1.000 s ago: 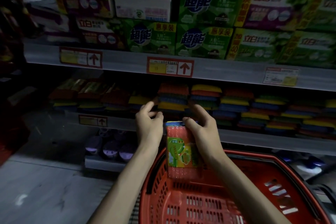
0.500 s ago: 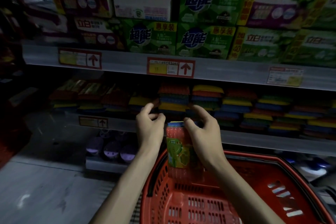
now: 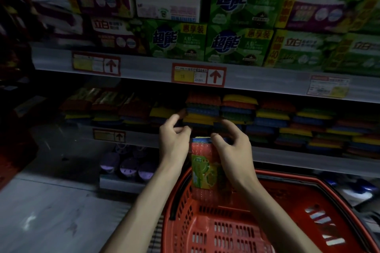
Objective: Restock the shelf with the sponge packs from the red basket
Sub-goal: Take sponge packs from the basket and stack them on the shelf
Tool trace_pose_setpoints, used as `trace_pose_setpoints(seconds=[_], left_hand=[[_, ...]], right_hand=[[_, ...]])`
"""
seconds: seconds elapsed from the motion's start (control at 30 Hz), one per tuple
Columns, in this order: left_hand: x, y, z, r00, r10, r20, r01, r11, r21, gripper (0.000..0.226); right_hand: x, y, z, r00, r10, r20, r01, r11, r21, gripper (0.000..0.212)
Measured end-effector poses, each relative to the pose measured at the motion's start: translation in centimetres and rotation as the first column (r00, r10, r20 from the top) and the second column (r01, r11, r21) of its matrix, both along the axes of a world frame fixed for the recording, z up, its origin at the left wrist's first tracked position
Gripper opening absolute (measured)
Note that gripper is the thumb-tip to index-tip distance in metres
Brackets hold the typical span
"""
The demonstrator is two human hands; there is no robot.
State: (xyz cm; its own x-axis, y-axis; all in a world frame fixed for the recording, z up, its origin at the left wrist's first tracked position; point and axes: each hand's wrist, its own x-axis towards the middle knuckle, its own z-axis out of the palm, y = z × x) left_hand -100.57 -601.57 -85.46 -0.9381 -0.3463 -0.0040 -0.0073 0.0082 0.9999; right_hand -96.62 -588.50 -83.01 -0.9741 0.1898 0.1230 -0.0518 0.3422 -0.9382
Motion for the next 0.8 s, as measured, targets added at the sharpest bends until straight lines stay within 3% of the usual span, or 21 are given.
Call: trace_pose_setpoints(seconds=[0.17,0.47,0.6,0.8], left_hand=[[-0.1,-0.5,0.4,1.0,0.009,0.007,-0.009,1.0,-0.015,0.055],[0.4,-0.7,0.4,1.0,0.006,0.014,-0.006,1.0,-0.027,0.053],[1.4,-1.2,0.9,1.0,0.005,0.014,-0.005,1.0,-0.016,0.042],[5.0,-2.1,1.3,0.989,-0.15,0.009,0.15,0.988,-0.019,0.024]], right_hand=[[-0.2,0.6,0.0,1.0,0.004,-0.009,-0.004,1.0,0.014,0.053],[0.1,1.1,0.1,1.0,0.01,-0.014,-0.01,1.0,-0.003,0.051],[0.7,1.2,-0.3,1.0,0.006,-0.021,-0.007,0.999,-0.046,0.04],[1.1,2.4,0.0,0.997,-0.025,0.076,0.042,0.972,-0.229,0.021]])
